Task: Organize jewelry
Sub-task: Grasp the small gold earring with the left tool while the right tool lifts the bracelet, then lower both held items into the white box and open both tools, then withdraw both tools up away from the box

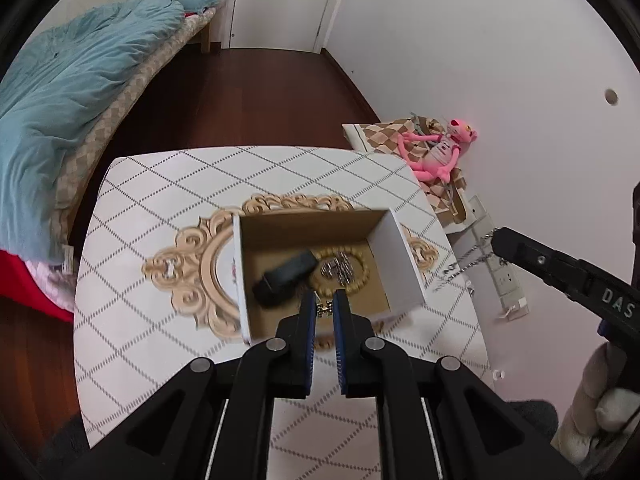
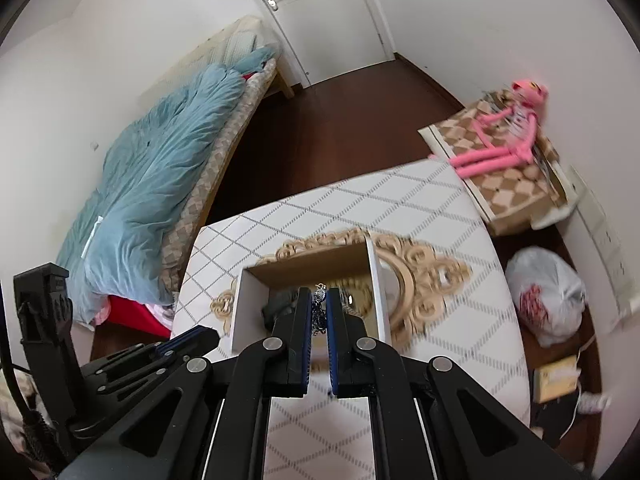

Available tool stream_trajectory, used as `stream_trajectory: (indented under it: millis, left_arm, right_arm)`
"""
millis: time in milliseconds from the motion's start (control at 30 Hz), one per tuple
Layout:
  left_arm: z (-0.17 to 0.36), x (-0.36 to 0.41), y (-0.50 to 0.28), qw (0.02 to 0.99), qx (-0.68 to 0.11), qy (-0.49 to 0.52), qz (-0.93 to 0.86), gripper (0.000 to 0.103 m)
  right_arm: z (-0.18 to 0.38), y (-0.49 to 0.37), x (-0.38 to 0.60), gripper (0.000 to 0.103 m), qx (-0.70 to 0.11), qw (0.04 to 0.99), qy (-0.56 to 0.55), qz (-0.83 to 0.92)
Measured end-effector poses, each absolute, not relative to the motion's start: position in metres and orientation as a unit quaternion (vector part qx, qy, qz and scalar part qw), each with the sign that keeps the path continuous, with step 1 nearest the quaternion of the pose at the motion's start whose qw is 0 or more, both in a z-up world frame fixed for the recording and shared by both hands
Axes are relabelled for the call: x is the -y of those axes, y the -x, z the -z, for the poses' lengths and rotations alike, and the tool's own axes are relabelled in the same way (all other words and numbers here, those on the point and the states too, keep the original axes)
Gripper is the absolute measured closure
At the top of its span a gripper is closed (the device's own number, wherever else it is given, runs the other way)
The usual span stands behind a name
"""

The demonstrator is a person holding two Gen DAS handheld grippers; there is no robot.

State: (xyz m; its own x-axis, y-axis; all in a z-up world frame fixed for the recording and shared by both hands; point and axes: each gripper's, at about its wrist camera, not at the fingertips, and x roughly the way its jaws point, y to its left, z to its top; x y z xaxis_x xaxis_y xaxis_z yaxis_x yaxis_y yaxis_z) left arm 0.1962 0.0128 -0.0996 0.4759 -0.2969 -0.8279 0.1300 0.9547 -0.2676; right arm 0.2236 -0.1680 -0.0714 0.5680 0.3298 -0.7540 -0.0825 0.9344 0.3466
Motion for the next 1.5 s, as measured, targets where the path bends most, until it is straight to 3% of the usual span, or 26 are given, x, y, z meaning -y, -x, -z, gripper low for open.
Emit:
stream_trajectory:
  millis: [233, 567, 633, 667, 700, 767, 833, 933, 967, 1000, 1067, 1133, 1200, 1267, 1500]
  left_arm:
    - [0.133, -0.016, -0.236, 0.817, -0.551, 0.101, 0.139, 0.097]
    - [0.156, -0.009, -0.264, 0.788, -0.594, 0.102, 0.124, 0.094]
    - [0.155, -0.010, -0.268, 0.790, -0.595, 0.095, 0.110, 0.087]
    - [0.153, -0.011, -0.269, 0.794, -0.593, 0.088, 0.101, 0.073]
    - [0.151, -0.012, -0.270, 0.798, -0.589, 0.085, 0.094, 0.048]
    - [0.146, -0.018, -0.269, 0.807, -0.578, 0.086, 0.081, 0.026]
    - [0.142, -0.024, -0.268, 0.812, -0.572, 0.087, 0.073, 0.026]
    - [0.138, -0.032, -0.266, 0.820, -0.566, 0.070, 0.048, 0.024]
    - [0.138, -0.033, -0.265, 0.822, -0.564, 0.063, 0.040, 0.018]
    - [0.137, -0.034, -0.264, 0.824, -0.563, 0.060, 0.035, 0.011]
    - [0.136, -0.039, -0.257, 0.830, -0.555, 0.050, 0.019, 0.009]
    - [0.135, -0.040, -0.252, 0.836, -0.548, 0.039, 0.007, 0.008]
    - [0.136, -0.040, -0.246, 0.842, -0.538, 0.026, -0.007, 0.004]
    - [0.138, -0.040, -0.239, 0.844, -0.535, 0.013, -0.020, 0.003]
    - [0.147, -0.036, -0.225, 0.837, -0.546, 0.006, -0.025, 0.003]
  right_arm:
    - [0.108, -0.288, 0.150, 0.096, -0.511, 0.844, -0.109, -0.119]
    - [0.151, -0.312, 0.143, 0.096, -0.577, 0.804, -0.080, -0.120]
    - [0.157, -0.315, 0.142, 0.095, -0.594, 0.792, -0.077, -0.121]
    - [0.160, -0.317, 0.142, 0.095, -0.601, 0.787, -0.073, -0.118]
    - [0.163, -0.317, 0.141, 0.095, -0.611, 0.780, -0.069, -0.116]
    - [0.164, -0.315, 0.140, 0.095, -0.614, 0.778, -0.063, -0.115]
    - [0.163, -0.313, 0.139, 0.094, -0.615, 0.779, -0.053, -0.112]
    - [0.157, -0.309, 0.138, 0.073, -0.611, 0.783, -0.044, -0.109]
    - [0.155, -0.308, 0.138, 0.061, -0.608, 0.785, -0.042, -0.107]
    - [0.153, -0.308, 0.138, 0.055, -0.606, 0.787, -0.041, -0.106]
    - [0.149, -0.305, 0.138, 0.051, -0.600, 0.793, -0.033, -0.097]
    - [0.146, -0.300, 0.137, 0.038, -0.592, 0.801, -0.012, -0.081]
    - [0.146, -0.295, 0.136, 0.013, -0.588, 0.806, 0.007, -0.063]
    - [0.149, -0.289, 0.135, 0.008, -0.584, 0.810, 0.028, -0.047]
    - [0.161, -0.274, 0.135, 0.007, -0.579, 0.814, 0.033, -0.025]
